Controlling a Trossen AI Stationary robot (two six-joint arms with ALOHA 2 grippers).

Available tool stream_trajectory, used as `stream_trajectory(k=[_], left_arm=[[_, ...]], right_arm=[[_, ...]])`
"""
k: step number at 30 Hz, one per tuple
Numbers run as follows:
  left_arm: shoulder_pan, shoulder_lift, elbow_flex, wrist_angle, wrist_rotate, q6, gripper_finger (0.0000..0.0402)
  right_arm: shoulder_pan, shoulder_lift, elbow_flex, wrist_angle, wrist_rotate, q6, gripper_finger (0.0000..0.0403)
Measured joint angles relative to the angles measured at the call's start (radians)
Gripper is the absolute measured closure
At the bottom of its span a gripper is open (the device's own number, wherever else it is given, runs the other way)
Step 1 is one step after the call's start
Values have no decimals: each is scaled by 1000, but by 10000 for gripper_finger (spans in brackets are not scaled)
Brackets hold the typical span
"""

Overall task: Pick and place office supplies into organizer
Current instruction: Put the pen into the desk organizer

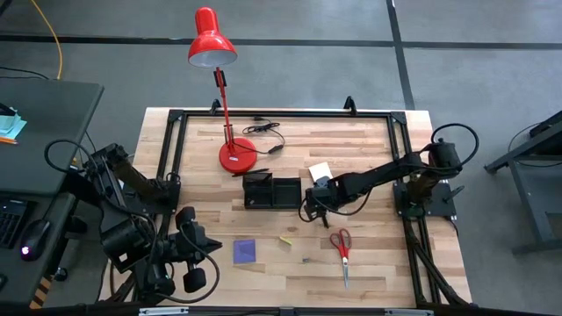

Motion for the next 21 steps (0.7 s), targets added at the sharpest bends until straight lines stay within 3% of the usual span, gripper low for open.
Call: stream_trajectory(k=[21], left_arm=[[1, 0, 0, -15, -2, 2, 394]], right_arm=[[-12, 70, 32, 5, 9, -37, 233]])
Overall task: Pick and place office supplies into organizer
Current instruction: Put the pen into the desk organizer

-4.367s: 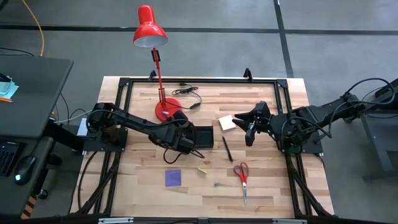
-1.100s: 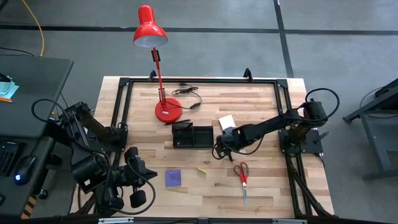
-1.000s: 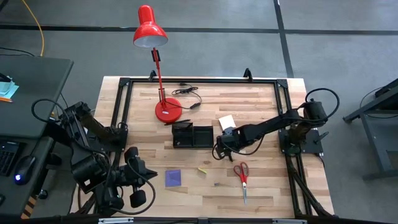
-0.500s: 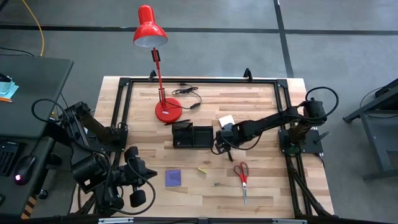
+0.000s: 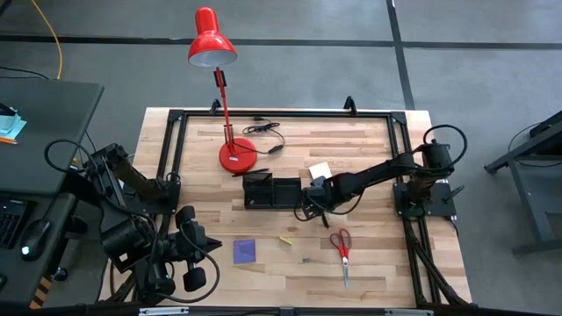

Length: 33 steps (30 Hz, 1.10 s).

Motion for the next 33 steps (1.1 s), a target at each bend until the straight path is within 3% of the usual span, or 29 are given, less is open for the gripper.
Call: stream_trajectory(k=[21, 33], left_arm=[[0, 0, 0, -1, 2, 0, 394], [0, 0, 0, 0, 3, 0, 394]], right_arm=[[-4, 1, 23, -142, 42, -23, 235], [-24, 1, 23, -141, 7, -49, 300]])
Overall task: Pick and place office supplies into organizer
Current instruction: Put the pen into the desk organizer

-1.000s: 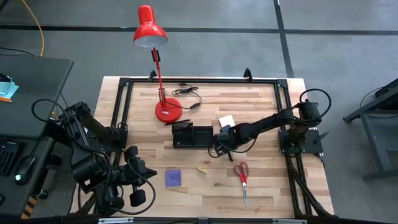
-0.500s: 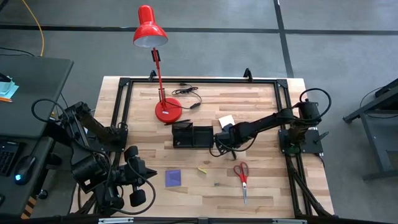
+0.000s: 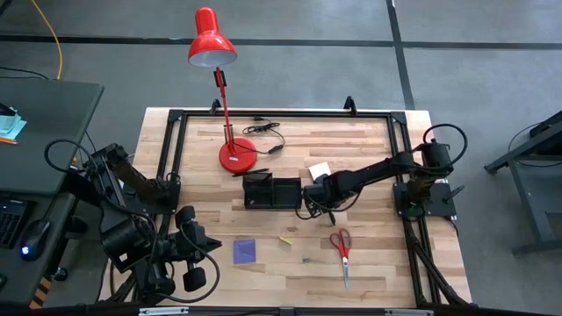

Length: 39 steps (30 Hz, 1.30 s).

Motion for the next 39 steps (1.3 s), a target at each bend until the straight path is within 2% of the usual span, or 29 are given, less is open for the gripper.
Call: stream_trajectory(k=[18, 29, 39], left_arm=[[0, 0, 0, 1, 0, 0, 394], [0, 0, 0, 0, 1, 0, 394], [0, 0, 0, 0, 1, 0, 394]], right_arm=[[-25, 23, 2, 17, -39, -26, 295], [-18, 28, 13, 2, -15, -31, 295], [-18, 29, 13, 0, -14, -47, 347]])
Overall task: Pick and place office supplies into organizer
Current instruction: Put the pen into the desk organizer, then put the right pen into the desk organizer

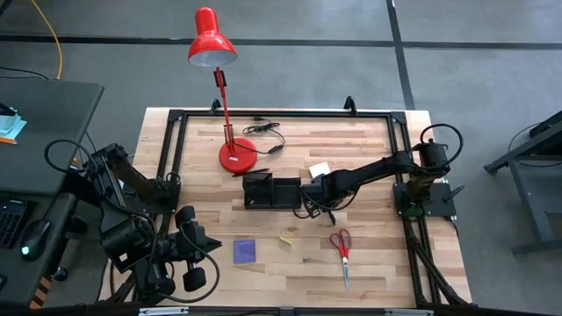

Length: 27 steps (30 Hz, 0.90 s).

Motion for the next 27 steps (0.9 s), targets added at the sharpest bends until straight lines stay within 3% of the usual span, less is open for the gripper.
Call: stream_trajectory(k=[8, 21, 27], left_arm=[[0, 0, 0, 0, 0, 0, 394], [2, 0, 0, 0, -9, 0, 394], [2, 0, 3, 0, -54, 0, 394]], right_arm=[[0, 2, 14, -21, 1, -21, 387], [3, 2, 150, -207, 38, -101, 387], [25, -72, 270, -300, 138, -116, 385]])
